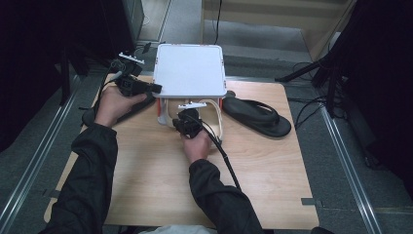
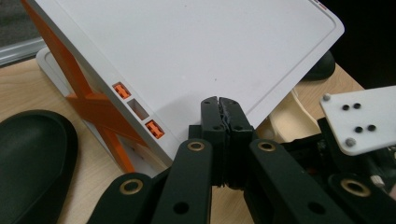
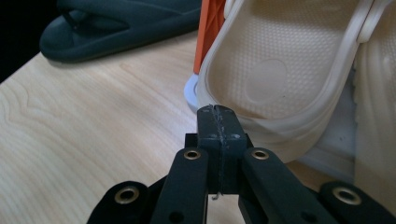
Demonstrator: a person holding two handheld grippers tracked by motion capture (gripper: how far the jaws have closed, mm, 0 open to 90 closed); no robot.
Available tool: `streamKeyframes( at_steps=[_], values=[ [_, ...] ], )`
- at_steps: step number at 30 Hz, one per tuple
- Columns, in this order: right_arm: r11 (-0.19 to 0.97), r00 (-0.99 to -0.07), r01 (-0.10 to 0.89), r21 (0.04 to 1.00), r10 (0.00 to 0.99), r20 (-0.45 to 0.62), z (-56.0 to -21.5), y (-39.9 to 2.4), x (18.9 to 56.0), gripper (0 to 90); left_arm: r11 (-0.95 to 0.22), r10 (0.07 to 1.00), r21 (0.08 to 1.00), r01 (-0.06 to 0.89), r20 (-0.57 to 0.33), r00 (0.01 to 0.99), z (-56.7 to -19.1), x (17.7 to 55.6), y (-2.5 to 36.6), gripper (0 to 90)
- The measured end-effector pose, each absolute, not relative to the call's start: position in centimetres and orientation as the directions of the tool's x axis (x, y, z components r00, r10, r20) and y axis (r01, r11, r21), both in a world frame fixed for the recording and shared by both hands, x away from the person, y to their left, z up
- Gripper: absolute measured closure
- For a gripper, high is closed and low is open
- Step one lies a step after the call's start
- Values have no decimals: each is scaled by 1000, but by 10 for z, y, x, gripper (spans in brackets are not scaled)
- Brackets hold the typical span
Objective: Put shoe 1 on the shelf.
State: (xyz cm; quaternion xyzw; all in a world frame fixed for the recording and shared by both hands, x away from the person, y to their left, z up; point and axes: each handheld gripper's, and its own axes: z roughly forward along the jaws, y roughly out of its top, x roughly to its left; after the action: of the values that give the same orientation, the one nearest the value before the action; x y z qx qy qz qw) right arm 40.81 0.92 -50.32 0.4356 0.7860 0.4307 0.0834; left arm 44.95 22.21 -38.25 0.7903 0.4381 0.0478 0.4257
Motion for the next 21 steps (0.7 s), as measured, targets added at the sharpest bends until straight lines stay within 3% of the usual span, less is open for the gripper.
streamKeyframes(
  at_steps=[11,21],
  values=[
    [255,-611,601,757,758,230,-502,9,412,900,-253,733,715,652,-299,612,-383,450,223,898],
    [259,-651,580,772,718,248,-488,-16,377,900,-254,735,715,651,-295,611,-382,449,222,899]
  ],
)
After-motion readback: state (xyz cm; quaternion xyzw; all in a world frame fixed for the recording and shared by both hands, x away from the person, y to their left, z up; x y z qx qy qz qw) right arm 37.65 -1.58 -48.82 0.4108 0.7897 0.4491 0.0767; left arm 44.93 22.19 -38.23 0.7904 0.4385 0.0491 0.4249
